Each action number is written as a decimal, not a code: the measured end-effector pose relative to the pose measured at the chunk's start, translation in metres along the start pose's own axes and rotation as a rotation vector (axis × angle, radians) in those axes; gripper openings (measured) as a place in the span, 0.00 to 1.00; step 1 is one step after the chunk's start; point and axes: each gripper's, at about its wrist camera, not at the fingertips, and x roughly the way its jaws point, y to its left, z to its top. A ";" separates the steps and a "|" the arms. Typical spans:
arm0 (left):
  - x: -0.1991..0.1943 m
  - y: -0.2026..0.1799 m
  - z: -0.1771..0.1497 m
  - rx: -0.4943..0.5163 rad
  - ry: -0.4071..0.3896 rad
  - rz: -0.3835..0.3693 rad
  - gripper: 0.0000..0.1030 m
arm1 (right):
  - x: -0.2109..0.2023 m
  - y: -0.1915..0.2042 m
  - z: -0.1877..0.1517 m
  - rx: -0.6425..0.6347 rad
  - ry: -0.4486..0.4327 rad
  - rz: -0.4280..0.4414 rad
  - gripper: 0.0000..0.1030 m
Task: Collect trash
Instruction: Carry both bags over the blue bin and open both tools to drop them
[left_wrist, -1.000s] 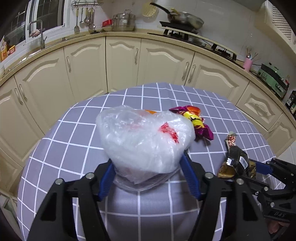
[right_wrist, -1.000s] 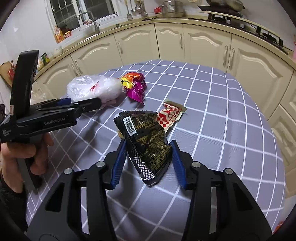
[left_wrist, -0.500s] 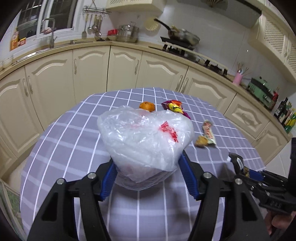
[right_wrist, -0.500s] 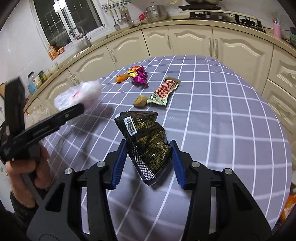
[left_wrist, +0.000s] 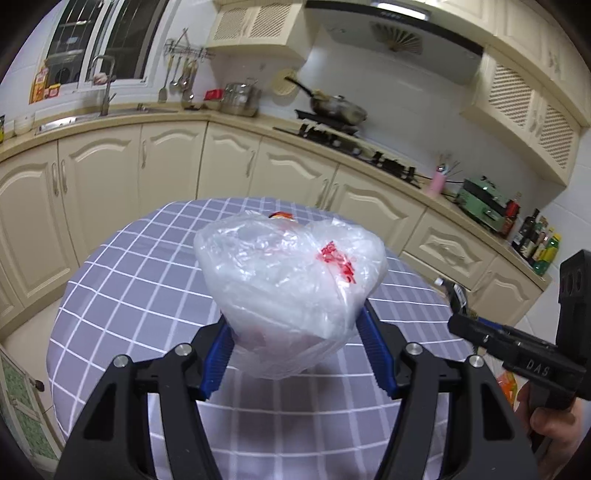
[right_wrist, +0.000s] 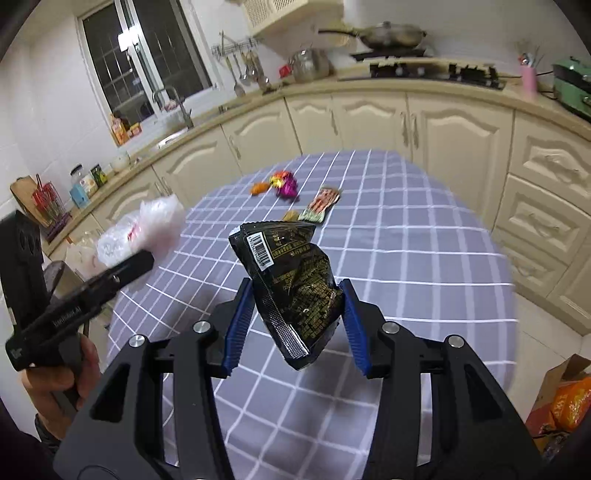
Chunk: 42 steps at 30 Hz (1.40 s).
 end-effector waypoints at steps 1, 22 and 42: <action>-0.004 -0.009 0.000 0.009 -0.005 -0.008 0.61 | -0.010 -0.003 0.000 0.000 -0.014 -0.005 0.45; -0.011 -0.198 -0.033 0.290 0.043 -0.264 0.61 | -0.162 -0.148 -0.052 0.225 -0.198 -0.227 0.45; 0.088 -0.346 -0.193 0.582 0.421 -0.460 0.61 | -0.157 -0.301 -0.206 0.665 0.009 -0.380 0.46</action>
